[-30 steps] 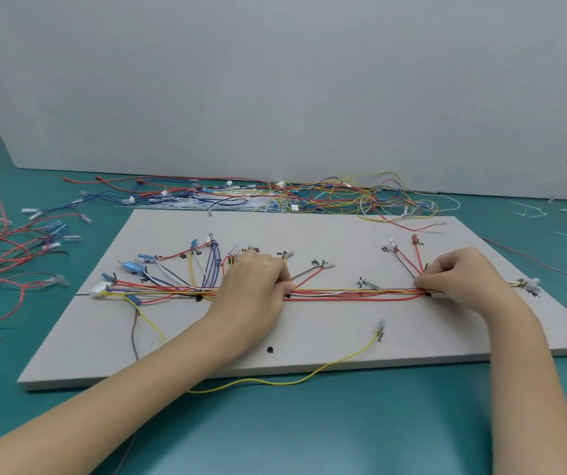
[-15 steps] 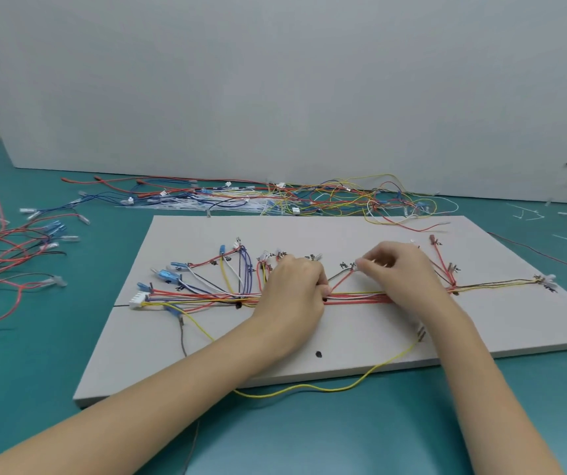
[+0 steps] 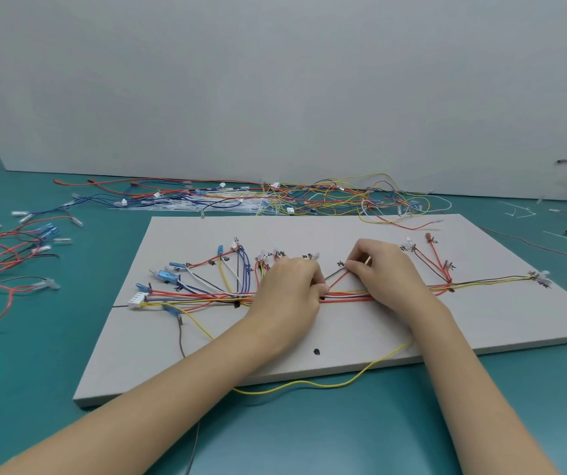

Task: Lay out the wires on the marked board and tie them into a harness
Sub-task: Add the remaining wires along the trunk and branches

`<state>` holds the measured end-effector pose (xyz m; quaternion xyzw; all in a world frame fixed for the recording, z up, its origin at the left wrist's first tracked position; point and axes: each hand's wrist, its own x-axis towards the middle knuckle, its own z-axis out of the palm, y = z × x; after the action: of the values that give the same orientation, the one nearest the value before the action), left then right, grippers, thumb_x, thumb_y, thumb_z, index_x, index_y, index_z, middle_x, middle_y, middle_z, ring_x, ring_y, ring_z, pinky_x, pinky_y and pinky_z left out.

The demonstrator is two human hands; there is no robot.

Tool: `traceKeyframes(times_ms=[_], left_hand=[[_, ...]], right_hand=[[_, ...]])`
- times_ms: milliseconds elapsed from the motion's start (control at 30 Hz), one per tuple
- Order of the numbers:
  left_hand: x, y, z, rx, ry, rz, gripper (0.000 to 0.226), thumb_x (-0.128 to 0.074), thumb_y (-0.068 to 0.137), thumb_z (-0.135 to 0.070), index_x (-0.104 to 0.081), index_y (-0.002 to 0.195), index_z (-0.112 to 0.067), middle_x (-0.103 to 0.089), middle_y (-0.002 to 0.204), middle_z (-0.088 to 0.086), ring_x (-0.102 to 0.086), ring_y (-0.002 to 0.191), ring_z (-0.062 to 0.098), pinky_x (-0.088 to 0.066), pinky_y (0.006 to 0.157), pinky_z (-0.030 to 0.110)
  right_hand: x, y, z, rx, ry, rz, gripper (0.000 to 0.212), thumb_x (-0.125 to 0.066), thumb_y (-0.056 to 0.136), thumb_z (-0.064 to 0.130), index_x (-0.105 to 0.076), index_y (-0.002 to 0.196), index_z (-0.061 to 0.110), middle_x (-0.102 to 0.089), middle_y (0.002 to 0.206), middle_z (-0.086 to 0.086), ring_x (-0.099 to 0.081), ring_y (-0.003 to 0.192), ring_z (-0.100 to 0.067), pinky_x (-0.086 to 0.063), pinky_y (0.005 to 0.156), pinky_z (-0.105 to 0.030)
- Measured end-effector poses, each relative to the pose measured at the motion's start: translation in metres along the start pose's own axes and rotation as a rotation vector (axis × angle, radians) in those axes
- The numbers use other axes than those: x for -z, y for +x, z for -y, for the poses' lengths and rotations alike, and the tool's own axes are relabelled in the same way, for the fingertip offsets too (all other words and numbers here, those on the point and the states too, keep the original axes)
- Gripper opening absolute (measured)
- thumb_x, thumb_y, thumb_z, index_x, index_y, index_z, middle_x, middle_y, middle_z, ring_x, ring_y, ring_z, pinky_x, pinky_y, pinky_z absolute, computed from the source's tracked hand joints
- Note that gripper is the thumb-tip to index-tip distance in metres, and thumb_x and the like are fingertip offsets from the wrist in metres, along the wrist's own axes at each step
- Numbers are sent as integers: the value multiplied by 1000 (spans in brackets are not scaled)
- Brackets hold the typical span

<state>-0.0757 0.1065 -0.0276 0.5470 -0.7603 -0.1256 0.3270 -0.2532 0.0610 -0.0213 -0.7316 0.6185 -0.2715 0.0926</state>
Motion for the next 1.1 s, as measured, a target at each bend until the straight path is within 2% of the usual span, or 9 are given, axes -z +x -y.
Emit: traceKeyframes(times_ms=[367, 600, 767, 1100], left_hand=[[0, 1, 0, 8, -23, 6, 11, -64, 90, -23, -69, 81, -18, -68, 86, -1, -56, 89, 20, -42, 80, 35], [-1, -1, 0, -6, -24, -10, 11, -63, 90, -22, -67, 80, -19, -66, 85, 0, -54, 89, 20, -37, 74, 30], [-1, -1, 1, -6, -25, -5, 11, -63, 91, -23, -67, 83, -18, -66, 87, 0, -53, 92, 20, -39, 78, 33], [-2, -4, -1, -36, -34, -6, 10, -62, 91, -22, -66, 84, -18, -65, 89, 0, -51, 94, 19, -33, 77, 28]], right_hand=[[0, 0, -1, 2, 70, -4, 10, -67, 88, 18, -64, 78, 18, -64, 80, 5, -57, 79, -19, -50, 78, -39], [-1, 0, -2, -2, 78, -6, 9, -67, 87, 18, -65, 79, 17, -65, 79, 5, -58, 79, -19, -50, 78, -41], [-2, 1, -3, -2, 83, -13, 9, -68, 86, 17, -66, 78, 18, -65, 78, 6, -59, 78, -19, -50, 77, -42], [2, -6, -7, 10, 92, -10, 11, -68, 86, 15, -65, 75, 19, -64, 76, 8, -58, 76, -16, -50, 75, -41]])
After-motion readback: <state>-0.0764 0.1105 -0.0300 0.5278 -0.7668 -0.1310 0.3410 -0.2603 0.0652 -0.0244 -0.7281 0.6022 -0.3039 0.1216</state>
